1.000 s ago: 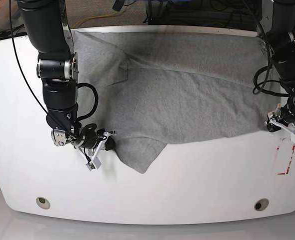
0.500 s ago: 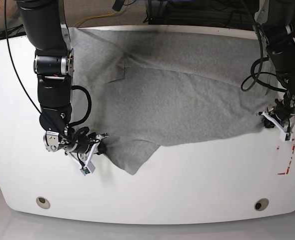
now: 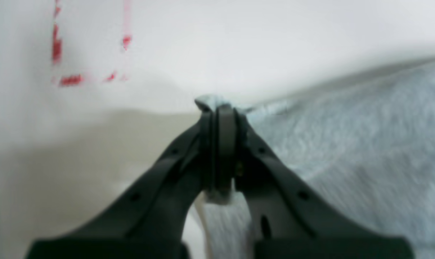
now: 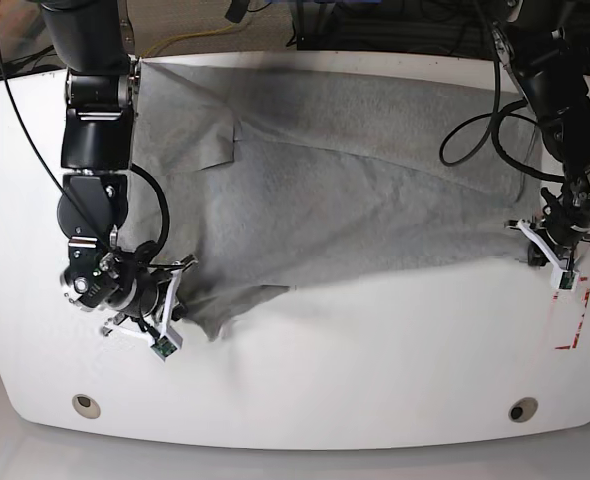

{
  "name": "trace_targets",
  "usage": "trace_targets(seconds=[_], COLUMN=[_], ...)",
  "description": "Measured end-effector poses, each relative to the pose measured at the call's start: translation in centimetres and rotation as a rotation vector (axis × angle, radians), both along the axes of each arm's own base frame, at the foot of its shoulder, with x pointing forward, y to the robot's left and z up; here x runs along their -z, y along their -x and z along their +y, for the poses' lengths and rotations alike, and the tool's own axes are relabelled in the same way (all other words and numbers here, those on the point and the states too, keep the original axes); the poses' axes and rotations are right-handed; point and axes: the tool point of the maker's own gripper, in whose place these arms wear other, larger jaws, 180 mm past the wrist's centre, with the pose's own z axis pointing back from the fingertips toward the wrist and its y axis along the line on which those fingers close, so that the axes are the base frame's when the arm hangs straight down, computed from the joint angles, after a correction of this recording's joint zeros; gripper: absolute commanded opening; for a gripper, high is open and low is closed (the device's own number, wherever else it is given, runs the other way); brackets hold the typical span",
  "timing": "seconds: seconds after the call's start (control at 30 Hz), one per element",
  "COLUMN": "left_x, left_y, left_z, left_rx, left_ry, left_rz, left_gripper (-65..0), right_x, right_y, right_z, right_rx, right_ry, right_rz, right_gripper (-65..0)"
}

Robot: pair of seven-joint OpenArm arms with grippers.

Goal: Fold the T-shirt properly
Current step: 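Lift the hem with both grippers and fold it over toward the collar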

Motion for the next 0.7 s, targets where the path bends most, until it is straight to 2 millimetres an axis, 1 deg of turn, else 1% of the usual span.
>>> trace_targets(seconds=[0.03, 0.1, 0.17, 0.3, 0.37, 0.47, 0.53, 0.63, 0.7], left_x=[-0.2, -0.5, -0.9, -1.5, -1.9, -1.8, -2.1, -1.7, -1.0], left_y=[0.1, 0.6, 1.1, 2.6, 3.5, 5.0, 5.6, 6.5, 7.4], left_z=[-0.3, -0.6, -1.0, -1.4, -0.9, -0.5, -0.6, -0.4, -0.4], left_rx=[0.008, 0.037, 0.059, 0.086, 0.057, 0.023, 0.018, 0.015, 0.016], left_ry=[-0.002, -0.028, -0.049, -0.073, -0.090, -0.113, -0.121, -0.127, -0.129], left_rz=[-0.004, 0.013, 0.016, 0.020, 0.025, 0.064, 0.060, 0.075, 0.102], left_gripper=[-65.0, -65.0, -65.0, -65.0, -65.0, -65.0, -65.0, -65.0, -65.0], right_x=[-0.5, -1.4, -2.0, -3.5, -4.1, -4.2, -4.1, -3.1, -1.9], right_y=[0.2, 1.0, 1.8, 3.4, 4.5, 6.3, 7.8, 10.0, 11.9], right_z=[-0.2, -1.7, -2.7, -3.3, -3.5, -3.9, -4.1, -4.0, -3.7], right_rx=[0.004, 0.040, 0.062, 0.076, 0.083, 0.098, 0.107, 0.098, 0.085], right_ry=[0.000, 0.048, 0.089, 0.144, 0.166, 0.179, 0.191, 0.213, 0.223], right_rz=[-0.013, -0.021, -0.021, -0.041, -0.058, -0.065, -0.067, -0.042, -0.009], right_gripper=[-65.0, -65.0, -65.0, -65.0, -65.0, -65.0, -65.0, -65.0, -65.0])
